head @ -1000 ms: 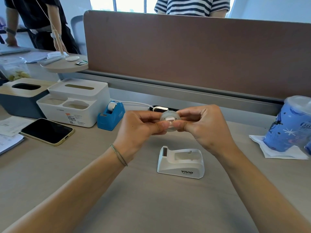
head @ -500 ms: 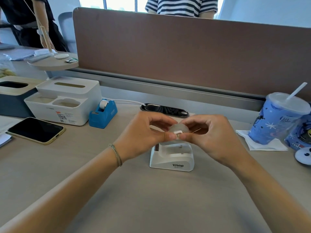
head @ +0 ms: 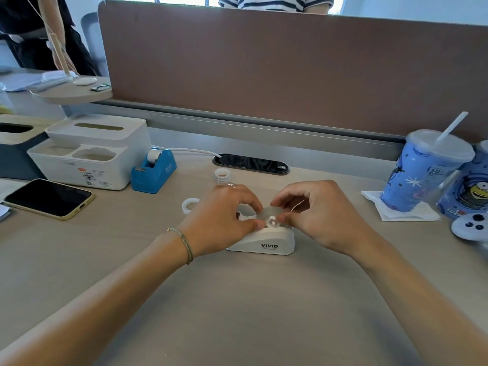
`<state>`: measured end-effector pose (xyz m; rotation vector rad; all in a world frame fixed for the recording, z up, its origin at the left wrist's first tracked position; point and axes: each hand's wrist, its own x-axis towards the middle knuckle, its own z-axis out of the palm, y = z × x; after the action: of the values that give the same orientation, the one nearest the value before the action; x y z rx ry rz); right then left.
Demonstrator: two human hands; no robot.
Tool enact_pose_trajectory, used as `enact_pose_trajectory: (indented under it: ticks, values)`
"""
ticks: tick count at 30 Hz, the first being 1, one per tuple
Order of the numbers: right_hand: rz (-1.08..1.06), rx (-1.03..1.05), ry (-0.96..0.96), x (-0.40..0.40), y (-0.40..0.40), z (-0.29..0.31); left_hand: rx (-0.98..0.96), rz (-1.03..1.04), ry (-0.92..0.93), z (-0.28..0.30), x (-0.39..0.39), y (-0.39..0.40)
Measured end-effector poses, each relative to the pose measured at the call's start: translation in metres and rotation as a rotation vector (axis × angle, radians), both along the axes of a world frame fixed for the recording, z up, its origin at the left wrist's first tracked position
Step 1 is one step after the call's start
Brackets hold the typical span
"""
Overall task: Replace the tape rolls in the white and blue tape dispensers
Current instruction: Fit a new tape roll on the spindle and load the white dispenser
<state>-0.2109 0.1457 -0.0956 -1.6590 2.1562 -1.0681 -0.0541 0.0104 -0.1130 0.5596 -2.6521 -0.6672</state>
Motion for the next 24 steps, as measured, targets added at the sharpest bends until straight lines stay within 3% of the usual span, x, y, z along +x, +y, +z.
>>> enact_pose_trajectory:
  ticks: [12,24]
  values:
    - [0.063,0.058,0.054,-0.009,-0.002,-0.009,-0.018,-0.056,-0.104,0.001,0.001,-0.006]
    - [0.083,0.035,-0.429,-0.026,-0.007,-0.032,0.018,0.040,-0.060,-0.010,-0.010,0.004]
